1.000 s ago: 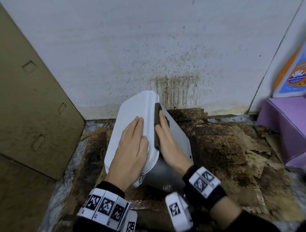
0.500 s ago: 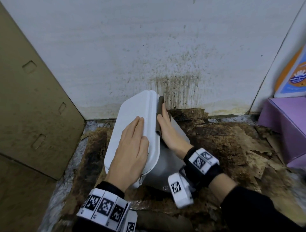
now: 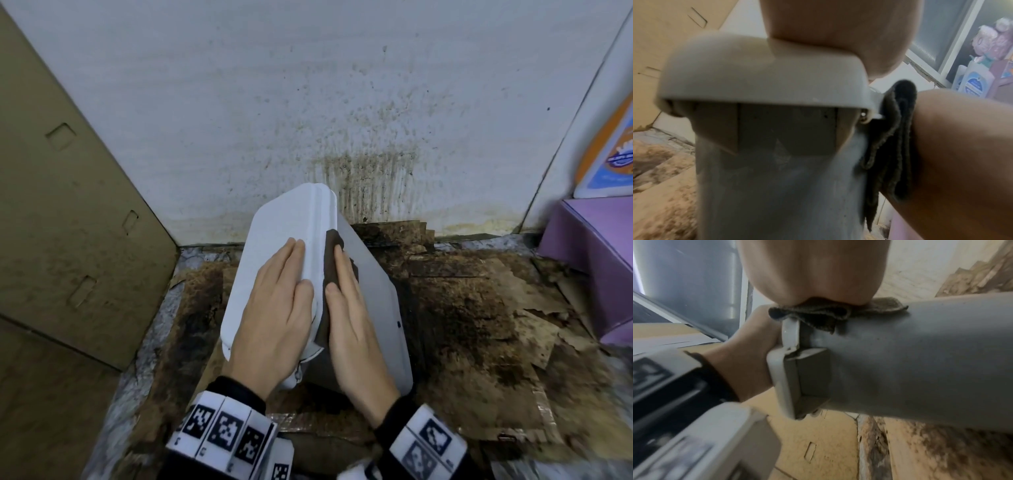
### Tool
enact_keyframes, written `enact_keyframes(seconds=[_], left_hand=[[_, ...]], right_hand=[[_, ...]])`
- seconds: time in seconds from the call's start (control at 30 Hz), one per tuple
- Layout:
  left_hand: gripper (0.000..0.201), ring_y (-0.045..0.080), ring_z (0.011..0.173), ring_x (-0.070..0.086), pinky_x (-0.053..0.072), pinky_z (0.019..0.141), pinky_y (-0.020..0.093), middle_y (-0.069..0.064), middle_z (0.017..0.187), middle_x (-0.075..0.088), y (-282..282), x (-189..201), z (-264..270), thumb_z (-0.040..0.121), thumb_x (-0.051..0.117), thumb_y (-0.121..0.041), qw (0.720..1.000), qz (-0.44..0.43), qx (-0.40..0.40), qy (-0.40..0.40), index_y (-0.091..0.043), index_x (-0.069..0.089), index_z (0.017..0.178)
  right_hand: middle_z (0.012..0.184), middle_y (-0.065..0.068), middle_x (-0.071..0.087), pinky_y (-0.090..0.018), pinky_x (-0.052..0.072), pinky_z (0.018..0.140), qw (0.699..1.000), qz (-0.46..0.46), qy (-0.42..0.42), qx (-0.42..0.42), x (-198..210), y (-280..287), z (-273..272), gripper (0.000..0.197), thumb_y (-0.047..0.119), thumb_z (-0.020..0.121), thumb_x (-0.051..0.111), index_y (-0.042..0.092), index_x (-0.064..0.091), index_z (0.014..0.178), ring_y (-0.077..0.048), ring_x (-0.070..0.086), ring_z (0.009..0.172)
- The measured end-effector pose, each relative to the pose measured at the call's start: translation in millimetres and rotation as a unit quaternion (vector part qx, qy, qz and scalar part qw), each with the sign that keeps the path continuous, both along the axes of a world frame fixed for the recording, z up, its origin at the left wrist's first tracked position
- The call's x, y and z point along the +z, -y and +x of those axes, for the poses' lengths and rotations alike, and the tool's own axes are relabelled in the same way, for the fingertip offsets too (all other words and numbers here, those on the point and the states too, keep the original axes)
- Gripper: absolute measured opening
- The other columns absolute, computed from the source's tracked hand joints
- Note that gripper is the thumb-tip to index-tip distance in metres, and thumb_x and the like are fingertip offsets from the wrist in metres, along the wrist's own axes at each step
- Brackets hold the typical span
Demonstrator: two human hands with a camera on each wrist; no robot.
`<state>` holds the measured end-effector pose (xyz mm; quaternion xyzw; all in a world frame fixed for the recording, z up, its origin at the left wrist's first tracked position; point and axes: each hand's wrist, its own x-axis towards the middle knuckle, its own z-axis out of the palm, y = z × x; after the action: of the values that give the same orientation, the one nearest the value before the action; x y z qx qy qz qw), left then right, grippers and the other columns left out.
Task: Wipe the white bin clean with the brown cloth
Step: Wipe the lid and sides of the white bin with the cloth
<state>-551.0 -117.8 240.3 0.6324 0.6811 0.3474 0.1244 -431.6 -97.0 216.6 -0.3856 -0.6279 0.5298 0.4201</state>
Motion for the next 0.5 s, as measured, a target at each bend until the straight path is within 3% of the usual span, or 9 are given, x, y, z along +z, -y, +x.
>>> enact_keyframes(seconds=[0.13,0.2,0.27,0.33,0.43,0.5], left_hand=[[0.055,-0.003,0.148,0.02,0.012,0.122,0.016,-0.016,0.159,0.026,2,2,6,0.103,0.025,-0.032,1.0,0.016,0.005,0.007,-0.02,0.031,0.157],[0.057,-0.006,0.148,0.017,0.008,0.12,0.011,-0.019,0.16,0.023,2,5,10,0.103,0.024,-0.035,1.0,-0.006,0.008,0.026,-0.023,0.027,0.158],[0.06,-0.008,0.149,0.013,0.004,0.117,0.006,-0.019,0.161,0.02,2,7,13,0.102,0.023,-0.038,1.0,-0.015,0.011,0.022,-0.024,0.024,0.16],[0.061,-0.008,0.15,0.012,0.005,0.119,0.01,-0.018,0.164,0.018,1,6,16,0.102,0.022,-0.039,0.999,-0.023,0.009,0.024,-0.023,0.022,0.161],[0.061,-0.005,0.151,0.013,0.01,0.124,0.02,-0.013,0.166,0.019,-2,4,20,0.102,0.022,-0.037,0.999,-0.02,0.005,0.025,-0.02,0.022,0.161],[0.062,-0.004,0.151,0.014,0.012,0.125,0.024,-0.013,0.166,0.02,-2,4,21,0.101,0.023,-0.037,1.0,-0.02,0.008,0.021,-0.02,0.022,0.161]], right_hand=[[0.169,0.025,-0.004,-0.033,0.005,0.13,0.997,-0.019,0.062,0.046,11,-43,0,0.056,0.038,0.112,0.027,0.043,0.002,0.162,0.011,-0.004,0.152],[0.17,0.02,-0.012,-0.034,0.004,0.129,0.993,-0.015,0.089,0.069,19,-62,-1,0.059,0.041,0.111,0.027,0.039,-0.003,0.162,0.008,-0.007,0.152],[0.17,0.017,-0.017,-0.035,0.003,0.128,0.99,-0.03,0.112,0.078,30,-81,-2,0.061,0.042,0.111,0.027,0.036,-0.006,0.162,0.0,-0.01,0.154],[0.169,0.014,-0.019,-0.036,0.005,0.126,0.987,-0.038,0.137,0.08,41,-95,-2,0.062,0.042,0.111,0.027,0.033,-0.007,0.162,-0.007,-0.01,0.157],[0.17,0.009,-0.016,-0.035,0.004,0.126,0.98,-0.021,0.169,0.1,52,-103,4,0.057,0.031,0.113,0.026,0.01,0.008,0.163,-0.011,-0.015,0.157],[0.171,0.01,-0.013,-0.036,0.002,0.128,0.981,-0.02,0.164,0.103,54,-99,8,0.051,0.028,0.113,0.025,0.008,0.019,0.16,-0.01,-0.016,0.157]])
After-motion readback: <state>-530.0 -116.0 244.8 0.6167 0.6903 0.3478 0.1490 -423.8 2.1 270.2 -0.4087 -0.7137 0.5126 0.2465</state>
